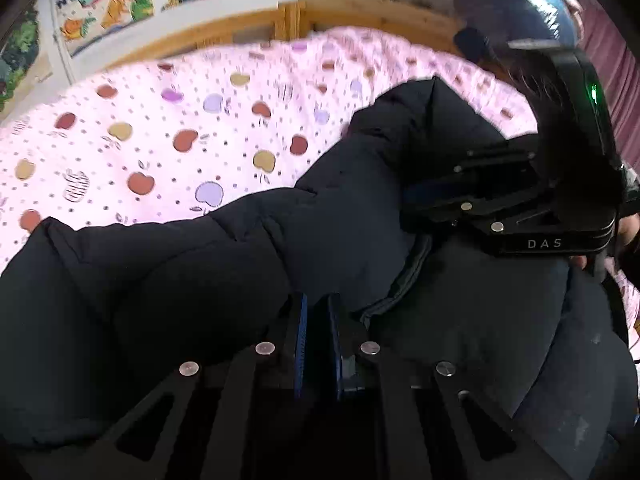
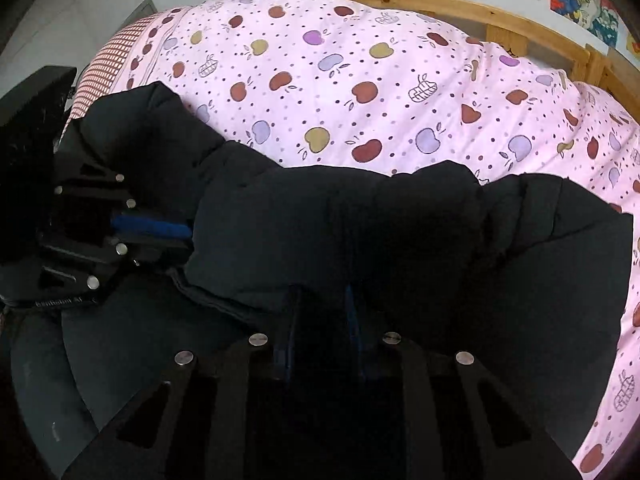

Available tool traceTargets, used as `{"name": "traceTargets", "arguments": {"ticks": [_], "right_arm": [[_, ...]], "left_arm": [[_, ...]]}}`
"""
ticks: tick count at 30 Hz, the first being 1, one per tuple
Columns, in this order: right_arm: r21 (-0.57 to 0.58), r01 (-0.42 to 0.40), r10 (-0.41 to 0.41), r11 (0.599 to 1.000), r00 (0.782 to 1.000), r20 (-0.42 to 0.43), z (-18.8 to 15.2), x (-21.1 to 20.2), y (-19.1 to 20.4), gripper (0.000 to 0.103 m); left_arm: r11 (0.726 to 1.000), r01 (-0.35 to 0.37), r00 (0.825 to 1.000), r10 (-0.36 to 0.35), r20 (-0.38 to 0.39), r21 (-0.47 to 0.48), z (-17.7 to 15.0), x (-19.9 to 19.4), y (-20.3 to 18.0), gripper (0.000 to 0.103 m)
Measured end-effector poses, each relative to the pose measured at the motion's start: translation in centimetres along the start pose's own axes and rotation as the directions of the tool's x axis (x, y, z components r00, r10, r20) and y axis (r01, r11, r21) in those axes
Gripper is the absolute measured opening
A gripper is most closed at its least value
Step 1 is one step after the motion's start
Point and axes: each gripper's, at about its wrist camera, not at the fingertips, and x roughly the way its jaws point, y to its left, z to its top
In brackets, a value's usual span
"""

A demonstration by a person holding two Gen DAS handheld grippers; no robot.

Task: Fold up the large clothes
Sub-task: 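Lay the lifted hem over the collar with both grippers and release, then press and smooth the folded jacket with both grippers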

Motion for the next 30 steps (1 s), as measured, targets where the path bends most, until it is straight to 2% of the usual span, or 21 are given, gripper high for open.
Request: {"name": "traceTargets", "arguments": {"ticks": [2, 4, 7, 10, 12, 20, 24, 28, 30], "right_arm": [[-0.002, -0.007, 0.008, 1.000, 0.998, 0.065, -0.7, -1.1, 0.3, 0.018], [-0.011, -0.007, 0.008, 1.000, 0.993, 0.120, -1.3, -2.6, 0.6, 0.020], [-0.033, 0.035, -0.029, 0.999, 0.983, 0.179, -2.0, -4.5, 1.6, 0.020], [-0.039, 0.077, -0.067, 0.996, 0.974, 0.218, -2.7, -5.9, 1.8, 0.020], [-0.035, 0.104, -0.093, 0.994, 0.966, 0.239, -3.3, -7.2, 1.9, 0.021], [-0.009, 0.123, -0.116, 0.992, 0.955, 0.273, -4.3, -11.0, 2.5, 0.022], [0.007, 0.129, -0.125, 0.992, 0.943, 0.307, -5.0, -13.4, 3.1, 0.045], [0.022, 0.125, -0.125, 0.992, 0.933, 0.337, -6.0, -16.1, 3.7, 0.045], [0.023, 0.126, -0.126, 0.992, 0.928, 0.350, -6.6, -17.3, 4.2, 0.051]], "left_arm": [[1.000, -0.022, 0.999, 0.022, 0.027, 0.009, -0.2, -1.1, -0.2, 0.011], [0.997, -0.075, 0.996, 0.073, 0.052, 0.023, -0.3, -2.3, -0.8, 0.014], [0.986, -0.165, 0.983, 0.161, 0.085, 0.038, -0.8, -3.6, -1.9, 0.024], [0.977, -0.213, 0.973, 0.210, 0.092, 0.025, -1.0, -4.6, -2.5, 0.030], [0.977, -0.212, 0.973, 0.211, 0.087, -0.002, -0.8, -5.3, -2.3, 0.034], [0.976, -0.193, 0.973, 0.203, 0.108, -0.096, -1.4, -9.0, -3.9, 0.053], [0.969, -0.198, 0.965, 0.220, 0.142, -0.150, -2.4, -11.6, -5.3, 0.070], [0.963, -0.195, 0.959, 0.228, 0.170, -0.188, -3.6, -14.5, -6.4, 0.082], [0.960, -0.186, 0.956, 0.227, 0.187, -0.211, -4.2, -16.1, -7.0, 0.091]]}}
